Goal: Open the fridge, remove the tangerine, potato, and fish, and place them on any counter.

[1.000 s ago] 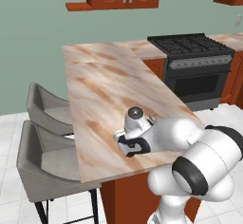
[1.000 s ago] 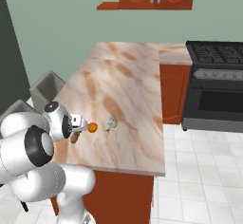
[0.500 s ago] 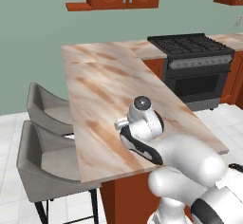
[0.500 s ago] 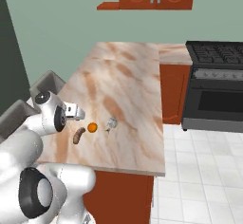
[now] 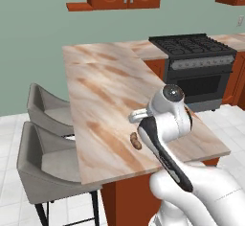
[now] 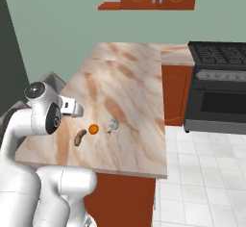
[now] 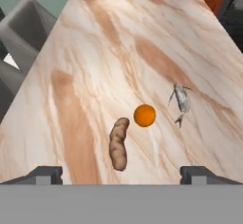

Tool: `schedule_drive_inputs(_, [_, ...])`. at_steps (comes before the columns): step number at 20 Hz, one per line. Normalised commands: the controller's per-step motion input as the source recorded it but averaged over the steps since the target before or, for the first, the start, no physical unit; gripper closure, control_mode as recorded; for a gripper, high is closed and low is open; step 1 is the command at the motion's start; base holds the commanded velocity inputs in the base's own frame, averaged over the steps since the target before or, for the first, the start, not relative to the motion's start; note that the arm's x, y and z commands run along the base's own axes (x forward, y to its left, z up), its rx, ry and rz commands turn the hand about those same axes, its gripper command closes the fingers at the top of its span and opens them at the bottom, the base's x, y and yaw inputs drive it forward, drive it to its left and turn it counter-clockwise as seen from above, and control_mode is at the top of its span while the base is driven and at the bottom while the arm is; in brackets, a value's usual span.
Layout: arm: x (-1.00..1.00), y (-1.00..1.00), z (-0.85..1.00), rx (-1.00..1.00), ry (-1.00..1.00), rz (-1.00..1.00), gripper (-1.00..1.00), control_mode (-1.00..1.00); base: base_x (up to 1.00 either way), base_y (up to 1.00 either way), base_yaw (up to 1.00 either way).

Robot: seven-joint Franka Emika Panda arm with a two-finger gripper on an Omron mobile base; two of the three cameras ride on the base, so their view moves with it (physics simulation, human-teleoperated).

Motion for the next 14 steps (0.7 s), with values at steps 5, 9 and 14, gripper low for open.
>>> schedule_drive_inputs(5, [-1.0, -0.52, 0.84, 0.14, 0.19, 0.0, -1.0, -1.0, 0.0, 0.0, 0.0])
schedule_drive_inputs(9, [-1.0, -0.47, 0.31, 0.16, 0.16, -0.01, -1.0, -1.0, 0.0, 0.0, 0.0])
schedule_drive_inputs(14, [-1.0, -0.28, 0.03, 0.05, -0.05, -0.01, -1.0, -1.0, 0.0, 0.0, 0.0])
